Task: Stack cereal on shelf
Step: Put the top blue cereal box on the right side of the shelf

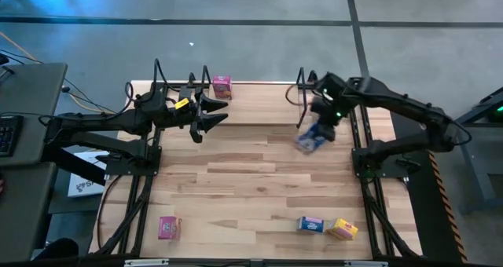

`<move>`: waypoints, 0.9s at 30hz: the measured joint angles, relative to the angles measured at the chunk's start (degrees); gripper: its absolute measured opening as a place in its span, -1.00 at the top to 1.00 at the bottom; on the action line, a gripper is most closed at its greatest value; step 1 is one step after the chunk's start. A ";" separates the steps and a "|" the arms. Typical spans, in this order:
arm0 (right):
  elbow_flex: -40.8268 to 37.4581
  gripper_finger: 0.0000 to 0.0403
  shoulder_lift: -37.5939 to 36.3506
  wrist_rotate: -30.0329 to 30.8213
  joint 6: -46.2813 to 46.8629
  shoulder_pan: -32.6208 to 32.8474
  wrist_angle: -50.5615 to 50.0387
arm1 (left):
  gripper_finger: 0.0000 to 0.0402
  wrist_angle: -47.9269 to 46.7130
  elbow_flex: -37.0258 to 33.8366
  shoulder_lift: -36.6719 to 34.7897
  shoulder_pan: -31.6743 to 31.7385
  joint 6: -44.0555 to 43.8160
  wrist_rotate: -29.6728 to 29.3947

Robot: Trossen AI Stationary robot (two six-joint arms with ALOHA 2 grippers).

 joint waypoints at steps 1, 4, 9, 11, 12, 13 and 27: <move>2.01 0.38 0.25 0.61 1.61 1.80 4.02 | -0.04 0.00 0.00 -0.02 0.02 0.00 0.00; 8.58 0.38 1.90 10.93 1.93 7.05 13.88 | -0.04 0.00 0.00 0.00 0.02 0.00 0.00; 22.22 0.37 10.25 32.97 -6.95 9.88 13.23 | -0.04 0.00 0.00 -0.02 0.02 0.00 0.00; 27.65 0.37 14.82 36.15 -8.94 8.68 9.23 | -0.04 0.00 0.00 -0.01 0.01 -0.02 0.00; 30.28 0.37 17.26 36.45 -9.94 7.89 7.06 | -0.04 0.00 0.00 0.00 0.01 -0.02 0.00; 32.97 0.37 19.79 36.47 -10.71 7.14 4.63 | -0.04 0.00 0.00 -0.01 0.02 -0.02 0.00; 51.79 0.37 46.25 39.08 -26.82 -1.58 -15.51 | -0.04 -0.02 0.00 0.00 0.01 -0.04 0.00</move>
